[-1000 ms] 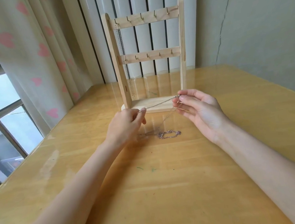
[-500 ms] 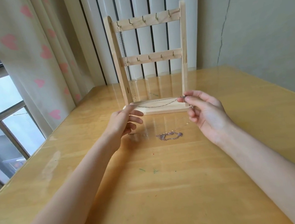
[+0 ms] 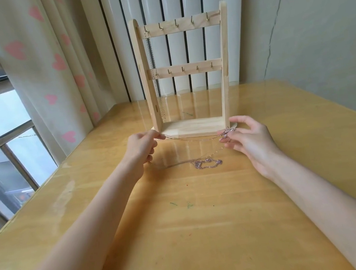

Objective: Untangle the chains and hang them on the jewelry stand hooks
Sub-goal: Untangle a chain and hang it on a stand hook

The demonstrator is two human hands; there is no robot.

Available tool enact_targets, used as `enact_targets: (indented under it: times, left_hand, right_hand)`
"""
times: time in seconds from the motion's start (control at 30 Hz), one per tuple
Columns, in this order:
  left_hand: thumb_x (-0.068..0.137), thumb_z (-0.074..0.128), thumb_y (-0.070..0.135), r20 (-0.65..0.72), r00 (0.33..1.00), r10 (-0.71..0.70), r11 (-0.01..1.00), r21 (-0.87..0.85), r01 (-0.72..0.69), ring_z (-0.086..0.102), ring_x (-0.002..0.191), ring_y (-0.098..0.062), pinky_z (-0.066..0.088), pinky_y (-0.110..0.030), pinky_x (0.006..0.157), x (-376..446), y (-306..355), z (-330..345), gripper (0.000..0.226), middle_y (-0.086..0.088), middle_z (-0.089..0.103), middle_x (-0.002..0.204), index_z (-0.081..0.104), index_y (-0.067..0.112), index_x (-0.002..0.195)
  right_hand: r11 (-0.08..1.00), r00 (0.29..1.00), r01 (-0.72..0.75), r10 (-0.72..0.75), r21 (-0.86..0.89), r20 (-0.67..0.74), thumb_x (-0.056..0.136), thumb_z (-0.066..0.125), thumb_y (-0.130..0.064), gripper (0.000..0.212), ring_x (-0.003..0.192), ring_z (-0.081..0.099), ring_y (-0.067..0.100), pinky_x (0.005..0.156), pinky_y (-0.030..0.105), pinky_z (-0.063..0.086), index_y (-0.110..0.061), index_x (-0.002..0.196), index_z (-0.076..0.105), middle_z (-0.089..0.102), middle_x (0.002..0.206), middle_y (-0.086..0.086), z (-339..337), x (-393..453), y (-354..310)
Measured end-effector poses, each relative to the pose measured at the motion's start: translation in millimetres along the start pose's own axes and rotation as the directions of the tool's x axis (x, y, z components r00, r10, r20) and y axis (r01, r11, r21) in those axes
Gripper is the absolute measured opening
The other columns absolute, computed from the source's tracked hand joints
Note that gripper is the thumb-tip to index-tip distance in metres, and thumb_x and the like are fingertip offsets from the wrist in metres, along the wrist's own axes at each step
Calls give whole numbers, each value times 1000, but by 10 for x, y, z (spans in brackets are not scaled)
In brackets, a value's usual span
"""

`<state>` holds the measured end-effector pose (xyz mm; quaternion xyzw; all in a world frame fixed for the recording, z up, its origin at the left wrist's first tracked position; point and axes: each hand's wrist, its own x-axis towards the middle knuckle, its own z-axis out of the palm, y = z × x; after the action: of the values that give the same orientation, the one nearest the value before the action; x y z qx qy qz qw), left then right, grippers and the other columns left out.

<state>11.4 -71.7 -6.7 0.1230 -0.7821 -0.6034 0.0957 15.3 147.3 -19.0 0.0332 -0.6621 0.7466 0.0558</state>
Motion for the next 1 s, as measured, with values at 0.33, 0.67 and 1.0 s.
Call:
enact_targets:
  times: [0.33,0.67,1.0]
  left_hand:
    - [92,51,9,483,820,306,929,36,-368,57,72,2,41,-8,60,-364,174,465,24,-2,65,93,58,3,114]
    - [87,60,12,587,786,194,980,-85,-179,53,58,-3,39,-17,59,-298,119,350,14,-3,73,84,63,16,100]
    - [86,57,9,131,859,494,632,625,-459,66,64,-12,49,-26,71,-114,32,159,15,-1,70,82,66,11,97]
  right_hand:
    - [984,969,125,-93,-130,230,90,50,-6,15,64,58,4,58,16,42,-7,97,64,73,87,3,164,-108,-108]
    - [994,979,95,-83,-57,186,90,48,-1,13,58,51,16,50,19,42,-7,87,59,71,85,13,190,-121,-130]
    - [995,981,10,-29,99,193,96,34,0,16,58,64,20,56,22,54,-7,87,46,62,77,16,172,-87,-171]
